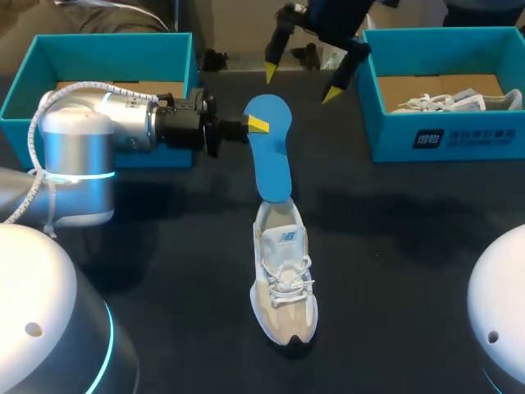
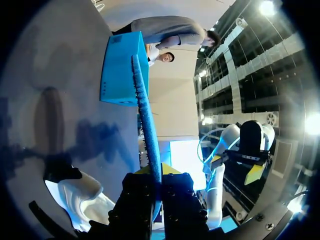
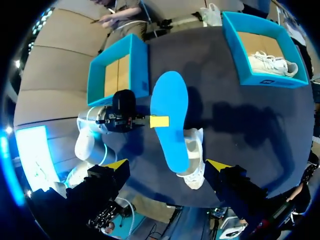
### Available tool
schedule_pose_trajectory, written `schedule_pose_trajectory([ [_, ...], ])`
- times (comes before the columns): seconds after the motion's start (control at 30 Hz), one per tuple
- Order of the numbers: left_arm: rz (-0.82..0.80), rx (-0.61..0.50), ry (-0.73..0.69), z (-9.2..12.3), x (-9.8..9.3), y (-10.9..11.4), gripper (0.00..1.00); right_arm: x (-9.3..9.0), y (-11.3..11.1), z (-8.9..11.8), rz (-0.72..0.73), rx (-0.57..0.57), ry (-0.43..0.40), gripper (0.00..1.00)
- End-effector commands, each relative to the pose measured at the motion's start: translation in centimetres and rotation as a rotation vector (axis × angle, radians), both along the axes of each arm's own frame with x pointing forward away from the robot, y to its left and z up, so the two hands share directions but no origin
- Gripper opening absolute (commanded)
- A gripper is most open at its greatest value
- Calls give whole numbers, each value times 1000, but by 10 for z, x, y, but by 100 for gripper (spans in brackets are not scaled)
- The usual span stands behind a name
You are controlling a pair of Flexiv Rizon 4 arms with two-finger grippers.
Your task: Take the shoe out of the shoebox, open the shoe tongue, remove and reinsert the insole, then place the shoe into the shoebox
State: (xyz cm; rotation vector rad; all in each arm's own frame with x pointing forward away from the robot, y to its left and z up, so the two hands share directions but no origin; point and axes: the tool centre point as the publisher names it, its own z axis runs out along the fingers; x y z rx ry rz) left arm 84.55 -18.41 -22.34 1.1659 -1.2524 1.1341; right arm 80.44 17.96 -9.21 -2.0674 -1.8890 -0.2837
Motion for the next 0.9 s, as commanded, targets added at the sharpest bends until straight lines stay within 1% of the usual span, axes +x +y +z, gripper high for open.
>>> schedule_pose_trajectory([
  [0.03,2,1,0,0,-1,0,0,3,12,6,13,-188,19,100],
  [0.27,2,1,0,0,-1,0,0,5,29,10,6,-259,19,100],
  [0.43,2,1,0,0,-1,0,0,4,37,8,-3,-295,3,100],
  [0.57,2,1,0,0,-1,0,0,4,45,5,-57,-361,0,100],
  [0.73,2,1,0,0,-1,0,0,4,45,-3,-65,-363,-4,100],
  [0.9,2,1,0,0,-1,0,0,2,41,-3,-75,-296,-17,100],
])
